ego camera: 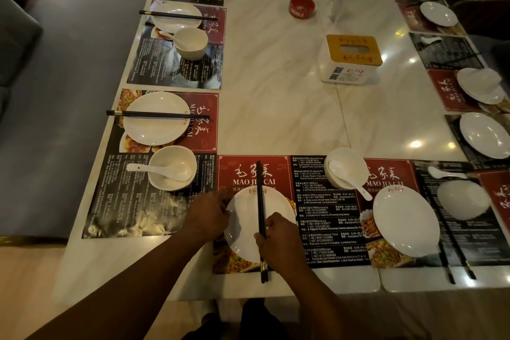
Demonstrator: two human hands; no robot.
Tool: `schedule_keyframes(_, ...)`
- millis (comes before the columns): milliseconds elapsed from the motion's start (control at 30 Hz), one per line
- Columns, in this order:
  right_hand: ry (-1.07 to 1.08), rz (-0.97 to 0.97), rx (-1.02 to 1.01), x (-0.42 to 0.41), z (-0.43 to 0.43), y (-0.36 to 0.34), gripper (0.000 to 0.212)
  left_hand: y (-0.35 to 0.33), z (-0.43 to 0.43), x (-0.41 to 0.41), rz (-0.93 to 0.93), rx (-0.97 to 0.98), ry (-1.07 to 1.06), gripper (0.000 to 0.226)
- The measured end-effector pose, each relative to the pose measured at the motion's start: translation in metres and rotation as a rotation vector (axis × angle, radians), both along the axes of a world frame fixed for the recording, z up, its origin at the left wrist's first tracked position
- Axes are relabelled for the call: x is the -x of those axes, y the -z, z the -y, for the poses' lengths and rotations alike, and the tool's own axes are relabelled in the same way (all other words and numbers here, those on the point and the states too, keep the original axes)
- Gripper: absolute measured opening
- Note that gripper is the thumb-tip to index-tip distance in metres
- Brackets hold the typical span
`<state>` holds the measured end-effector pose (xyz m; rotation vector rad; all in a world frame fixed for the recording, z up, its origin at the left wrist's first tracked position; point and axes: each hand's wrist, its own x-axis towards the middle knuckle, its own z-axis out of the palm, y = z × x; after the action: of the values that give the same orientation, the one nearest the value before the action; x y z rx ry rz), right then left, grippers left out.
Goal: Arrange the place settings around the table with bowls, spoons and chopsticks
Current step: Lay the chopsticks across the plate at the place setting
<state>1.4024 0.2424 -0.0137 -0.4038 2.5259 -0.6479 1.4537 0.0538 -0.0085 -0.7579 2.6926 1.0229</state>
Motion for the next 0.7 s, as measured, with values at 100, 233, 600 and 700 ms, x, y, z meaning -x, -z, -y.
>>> schedule_keyframes(100,-0.009,-0.009,-0.006,0.0002,0.0007,-0.0001,0.029,-0.0001,-0.0002,-0.0001,0.004,-0.008,-0.013,0.036)
schedule_keyframes(233,-0.014,-0.002,-0.014,0.0004,0.0004,-0.0006,0.028,0.0011,-0.0003,0.0002,0.003,-0.006,-0.016,0.037)
schedule_keyframes(600,-0.007,0.0,-0.022,-0.0006,-0.0009,-0.0025,0.028,0.0042,-0.001,0.001,0.013,0.003,-0.032,0.04)
schedule_keyframes(700,-0.002,0.01,-0.015,-0.001,-0.0016,-0.0042,0.028,0.0048,-0.0005,0.0017,0.007,-0.011,-0.033,0.04)
